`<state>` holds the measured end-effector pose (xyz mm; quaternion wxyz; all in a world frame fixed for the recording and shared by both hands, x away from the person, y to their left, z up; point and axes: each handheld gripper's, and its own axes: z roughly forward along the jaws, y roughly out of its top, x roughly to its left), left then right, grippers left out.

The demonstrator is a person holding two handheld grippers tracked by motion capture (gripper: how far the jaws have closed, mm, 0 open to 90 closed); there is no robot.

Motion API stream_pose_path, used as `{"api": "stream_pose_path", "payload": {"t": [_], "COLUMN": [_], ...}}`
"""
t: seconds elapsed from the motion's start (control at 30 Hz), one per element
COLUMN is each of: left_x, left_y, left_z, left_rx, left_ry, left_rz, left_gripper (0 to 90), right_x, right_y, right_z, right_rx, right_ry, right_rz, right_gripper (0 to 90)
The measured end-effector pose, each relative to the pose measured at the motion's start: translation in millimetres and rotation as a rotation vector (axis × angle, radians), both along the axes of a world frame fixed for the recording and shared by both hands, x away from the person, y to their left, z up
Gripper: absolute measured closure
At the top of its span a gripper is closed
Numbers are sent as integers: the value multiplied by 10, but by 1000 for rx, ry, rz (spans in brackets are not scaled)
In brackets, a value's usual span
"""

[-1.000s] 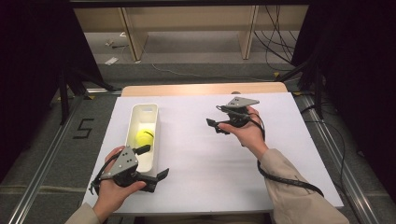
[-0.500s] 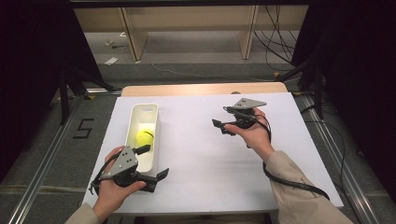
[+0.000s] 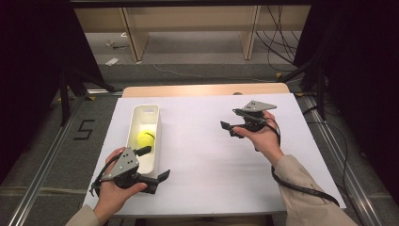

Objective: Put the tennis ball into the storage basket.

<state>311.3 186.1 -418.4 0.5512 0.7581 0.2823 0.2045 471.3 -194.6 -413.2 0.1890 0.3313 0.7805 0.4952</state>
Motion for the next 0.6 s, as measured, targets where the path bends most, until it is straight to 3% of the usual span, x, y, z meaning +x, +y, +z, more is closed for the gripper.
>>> {"api": "stream_pose_path", "payload": {"t": [0.6], "left_x": [3], "left_y": [0], "left_z": [-2], "left_rx": [0], "left_ry": [1], "left_rz": [2], "left_gripper": [3], "right_x": [-113], "right_y": [-221], "right_z": [-3], "right_rx": [0], "right_ry": [-6], "right_rz": [-29], "right_gripper": [178]}}
